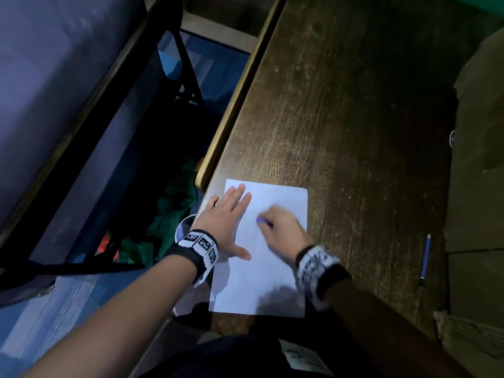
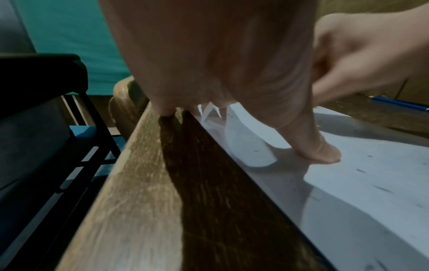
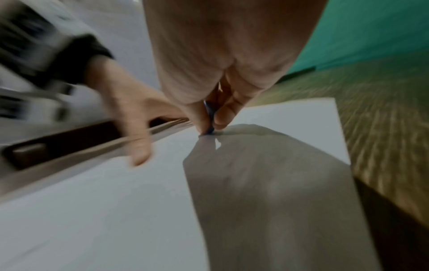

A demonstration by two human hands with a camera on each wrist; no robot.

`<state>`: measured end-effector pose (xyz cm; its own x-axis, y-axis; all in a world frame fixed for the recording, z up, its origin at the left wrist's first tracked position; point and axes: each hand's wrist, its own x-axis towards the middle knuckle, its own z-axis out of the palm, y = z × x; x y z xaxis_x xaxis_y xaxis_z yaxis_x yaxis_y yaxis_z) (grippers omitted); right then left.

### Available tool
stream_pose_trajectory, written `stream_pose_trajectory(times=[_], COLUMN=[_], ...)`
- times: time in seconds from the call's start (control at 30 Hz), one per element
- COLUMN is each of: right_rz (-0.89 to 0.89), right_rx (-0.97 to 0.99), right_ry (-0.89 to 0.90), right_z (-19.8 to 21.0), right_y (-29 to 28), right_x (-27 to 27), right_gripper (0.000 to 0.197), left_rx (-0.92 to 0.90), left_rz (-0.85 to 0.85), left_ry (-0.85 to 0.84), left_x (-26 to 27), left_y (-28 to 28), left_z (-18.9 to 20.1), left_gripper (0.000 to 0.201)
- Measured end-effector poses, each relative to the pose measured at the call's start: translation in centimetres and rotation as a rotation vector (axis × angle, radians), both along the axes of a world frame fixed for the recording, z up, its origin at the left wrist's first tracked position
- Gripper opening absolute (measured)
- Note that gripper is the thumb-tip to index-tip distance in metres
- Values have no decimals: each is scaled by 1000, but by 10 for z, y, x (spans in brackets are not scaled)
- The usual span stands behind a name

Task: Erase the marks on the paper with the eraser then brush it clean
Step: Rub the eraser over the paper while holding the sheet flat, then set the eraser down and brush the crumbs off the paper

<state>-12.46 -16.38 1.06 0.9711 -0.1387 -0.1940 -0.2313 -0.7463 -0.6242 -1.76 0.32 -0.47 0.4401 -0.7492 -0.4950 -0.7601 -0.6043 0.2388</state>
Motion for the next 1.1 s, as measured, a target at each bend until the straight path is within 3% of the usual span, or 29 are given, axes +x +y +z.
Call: stream_pose_trajectory(times=[0.07,0.13,0.27,0.33,0.47,0.57,0.7,0.8,0.9,1.0,1.1], right_rz=[-204,-239,73,117,-172,-258,-89,-8,-303,-710,-821], right_rx=[-37,-39,84,107,41,16,63,111,144,200,176], right_ry=[-74,-90,26,67,-86,-117,-57,58,-41,-57,-60], right_z=[-5,-13,-8,-5,-11,-18,-15,-5,-8,-9,-12], right_y=[-12,2,39,33,6,6,43,40,11,-33,-71], right_x=[24,16,-57,-63,-5,16,-52,-87,-94,-99,-103], right_gripper=[14,12,9,10,13,8,10,13,8,24,25], left_rx=[13,27,31,32,35,45,62,58,12,-92,-181], left_rz=[-14,-25,-26,-26,-27,-35,-34,-39,-40,22,-84], left_ry=[-5,-8,-23,-27,-15,-22,-50,-51,-41,-14,9], left_x=[0,0,-1,-1,-1,-1,-3,-3,-2,8,9], left_y=[0,0,0,0,-1,0,-1,-1,0,15,44], left_z=[0,-1,1,2,3,1,-1,3,14,23,15], left_gripper=[151,153,154,155,157,158,159,157,145,108,93])
